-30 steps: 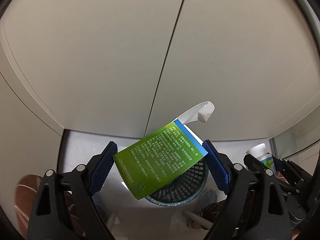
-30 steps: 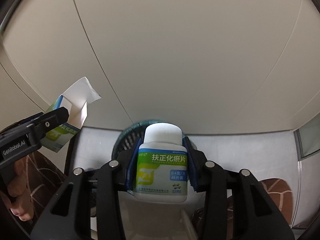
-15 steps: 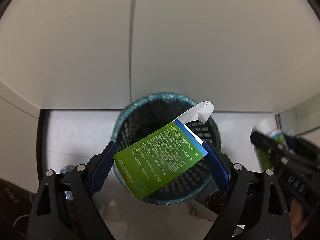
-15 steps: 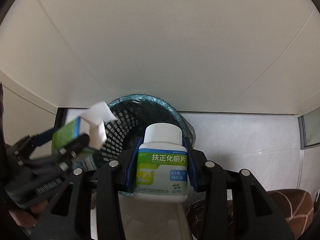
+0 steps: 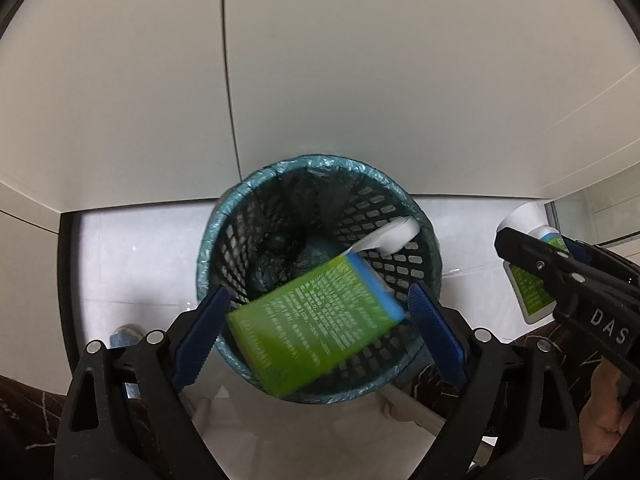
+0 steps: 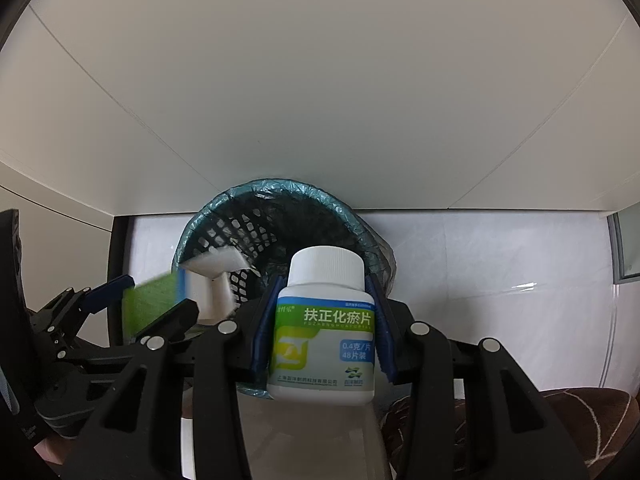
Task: Collect trash
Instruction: 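Open the left tool to drop the green box while the right tool opens to drop the pill bottle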
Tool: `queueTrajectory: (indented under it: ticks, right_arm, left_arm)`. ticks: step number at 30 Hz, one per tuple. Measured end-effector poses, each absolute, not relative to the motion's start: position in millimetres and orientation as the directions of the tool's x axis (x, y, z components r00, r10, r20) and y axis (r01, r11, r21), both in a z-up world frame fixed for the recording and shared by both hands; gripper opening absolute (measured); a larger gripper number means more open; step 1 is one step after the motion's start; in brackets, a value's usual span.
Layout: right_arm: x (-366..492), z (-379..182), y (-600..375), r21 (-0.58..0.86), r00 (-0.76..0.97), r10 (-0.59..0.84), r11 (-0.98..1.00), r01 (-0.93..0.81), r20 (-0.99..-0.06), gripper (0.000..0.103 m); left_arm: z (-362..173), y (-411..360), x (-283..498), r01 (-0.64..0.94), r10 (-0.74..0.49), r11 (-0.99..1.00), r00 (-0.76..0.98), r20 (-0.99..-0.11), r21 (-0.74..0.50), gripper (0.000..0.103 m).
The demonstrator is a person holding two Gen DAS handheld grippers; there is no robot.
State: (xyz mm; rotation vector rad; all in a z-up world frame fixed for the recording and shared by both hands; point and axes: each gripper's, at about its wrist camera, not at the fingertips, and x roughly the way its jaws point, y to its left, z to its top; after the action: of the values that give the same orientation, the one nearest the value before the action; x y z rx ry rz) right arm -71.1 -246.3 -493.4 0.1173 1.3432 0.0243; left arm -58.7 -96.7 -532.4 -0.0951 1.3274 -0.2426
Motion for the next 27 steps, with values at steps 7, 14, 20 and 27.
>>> queueTrajectory:
  ticks: [7,14,20,27]
  right_arm:
    - [-71,-493,-246,0.127,0.229,0.113,0.991,0.051,-0.967,0.040]
    - [-67,-502,-228,0.148,0.222,0.143,0.989,0.004,-0.965,0.040]
    - [-65,-503,-216,0.185,0.231,0.186,0.982,-0.025,-0.955,0.041]
    - [-63,-500,-210,0.179,0.229,0.182,0.983,-0.034,-0.956,0.069]
  left_arm:
    - [-528,-89,-59,0.117,-0.188,0.979,0.231,-0.955,-0.165,0.095]
    - [-522,-59,-56,0.040,-0.127,0.992,0.250,-0.960,-0.121,0.097]
    - [-517,-42,-54,-0.009,-0.115,0.993,0.274,-0.955,-0.122,0.097]
    - [-513,-38,-54,-0.015,-0.088,0.995,0.285,-0.954,-0.096,0.097]
